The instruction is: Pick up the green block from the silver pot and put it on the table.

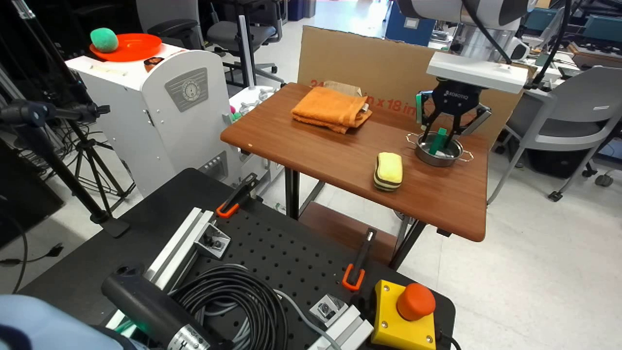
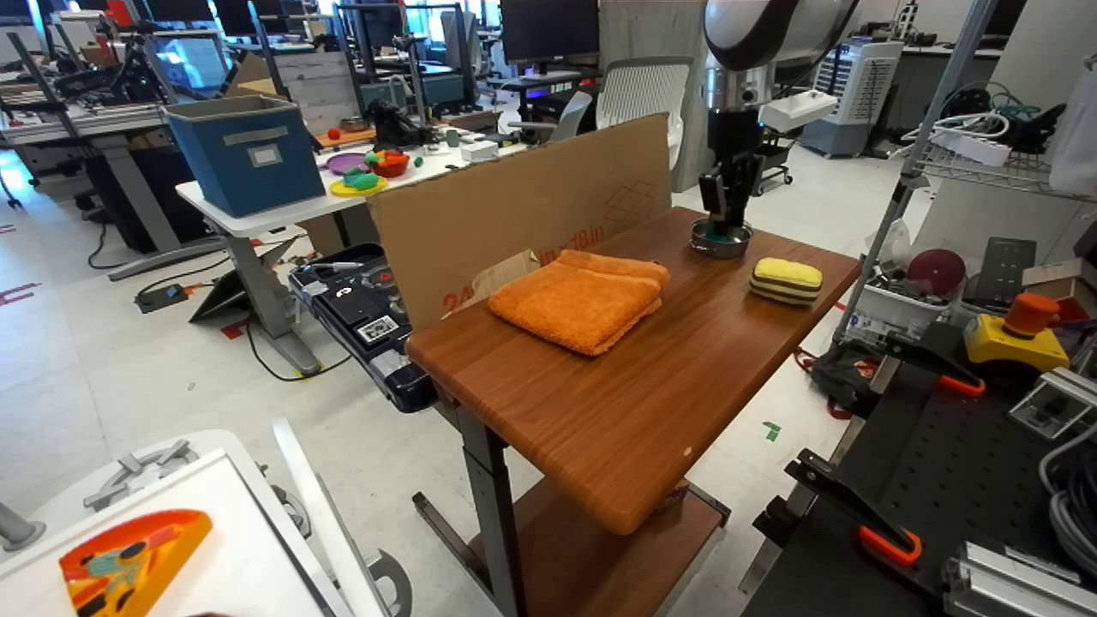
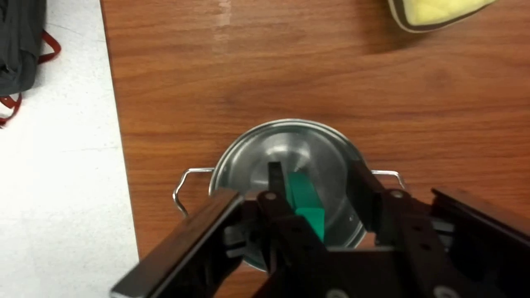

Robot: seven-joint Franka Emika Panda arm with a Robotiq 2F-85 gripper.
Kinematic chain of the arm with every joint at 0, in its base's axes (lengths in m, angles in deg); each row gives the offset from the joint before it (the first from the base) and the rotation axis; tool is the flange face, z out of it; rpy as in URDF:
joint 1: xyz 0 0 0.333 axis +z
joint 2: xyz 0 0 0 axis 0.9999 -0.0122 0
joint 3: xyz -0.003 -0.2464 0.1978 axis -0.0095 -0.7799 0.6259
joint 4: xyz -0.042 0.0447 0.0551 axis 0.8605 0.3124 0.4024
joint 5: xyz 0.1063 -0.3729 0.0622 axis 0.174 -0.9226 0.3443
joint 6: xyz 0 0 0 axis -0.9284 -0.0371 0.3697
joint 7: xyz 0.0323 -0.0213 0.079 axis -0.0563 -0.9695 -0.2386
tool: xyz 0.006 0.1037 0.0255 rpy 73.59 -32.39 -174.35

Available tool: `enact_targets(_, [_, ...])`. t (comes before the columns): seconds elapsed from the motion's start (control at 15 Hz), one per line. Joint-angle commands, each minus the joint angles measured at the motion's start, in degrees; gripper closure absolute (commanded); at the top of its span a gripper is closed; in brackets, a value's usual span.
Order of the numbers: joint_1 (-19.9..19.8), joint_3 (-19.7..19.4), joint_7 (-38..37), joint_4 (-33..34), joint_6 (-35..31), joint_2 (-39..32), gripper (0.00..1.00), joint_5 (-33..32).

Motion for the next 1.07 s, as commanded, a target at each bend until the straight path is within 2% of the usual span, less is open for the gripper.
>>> enact_targets(0.0, [0.7, -0.9, 0.5, 2.8, 0.1, -1.3, 0.85, -2.1])
enact_targets(0.13, [0.9, -1.0, 1.3, 3.0, 0.1, -0.7, 0.99, -3.4])
enact_targets(0.2, [1.2, -1.1, 1.5, 3.0, 0.4, -0.4, 1.00, -4.5])
enact_targets(0.27, [1.4, -1.1, 2.0, 2.9, 1.0, 0.1, 0.95, -5.6])
enact_targets(0.47, [1.6, -0.4, 4.6, 0.6, 2.6, 3.0, 0.95, -7.6])
enact_targets(0.8, [0.0, 2.5, 11.7, -12.4, -0.3, 16.1, 0.95, -4.3])
enact_targets(1.0, [1.2, 4.4, 14.8, -18.3, 0.3, 22.2, 0.95, -0.6])
